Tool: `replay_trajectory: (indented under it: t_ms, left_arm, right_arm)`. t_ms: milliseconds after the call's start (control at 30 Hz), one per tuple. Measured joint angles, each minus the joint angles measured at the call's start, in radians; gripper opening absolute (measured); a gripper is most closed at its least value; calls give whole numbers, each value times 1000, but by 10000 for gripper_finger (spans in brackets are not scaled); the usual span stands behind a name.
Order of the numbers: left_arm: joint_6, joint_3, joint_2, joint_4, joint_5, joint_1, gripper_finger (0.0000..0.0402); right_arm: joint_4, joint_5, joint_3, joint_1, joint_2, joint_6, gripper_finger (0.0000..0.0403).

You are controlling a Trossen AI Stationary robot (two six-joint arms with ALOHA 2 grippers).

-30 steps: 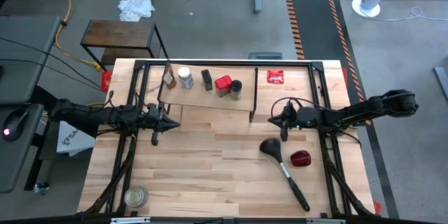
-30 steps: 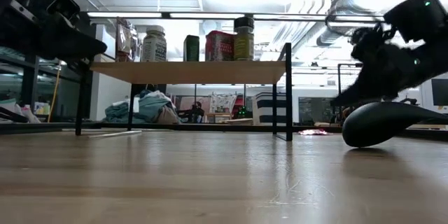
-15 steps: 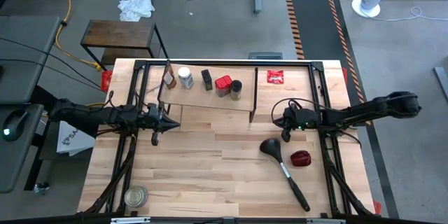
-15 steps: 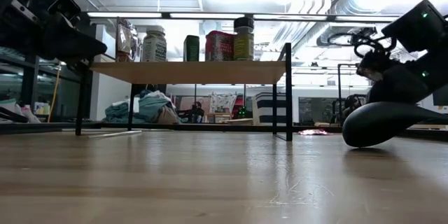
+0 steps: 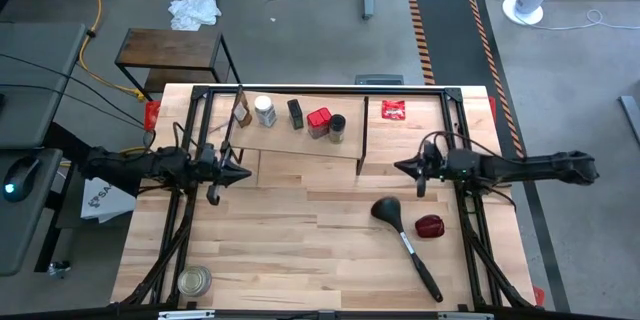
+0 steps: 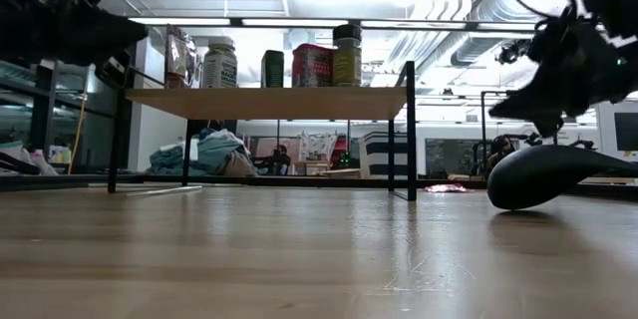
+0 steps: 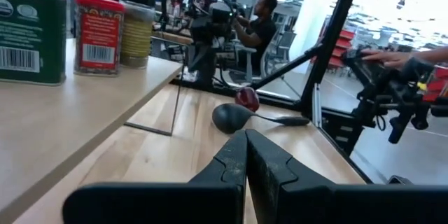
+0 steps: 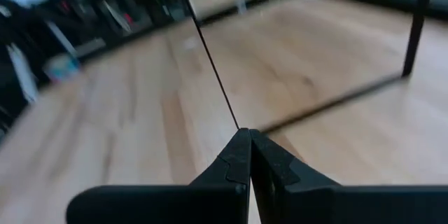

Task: Shelf spices
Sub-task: Return to Home Position

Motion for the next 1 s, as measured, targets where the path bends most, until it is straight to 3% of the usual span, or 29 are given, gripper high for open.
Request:
replay_trajectory:
  t_ms: [367, 1000]
  left_arm:
    - [0, 0, -1, -2, 20, 0, 1]
    - [0, 0, 0, -2, 19, 0, 1]
  right_arm:
    - [3, -1, 0, -2, -348, 0, 0]
    - [1, 0, 0, -5, -328, 0, 0]
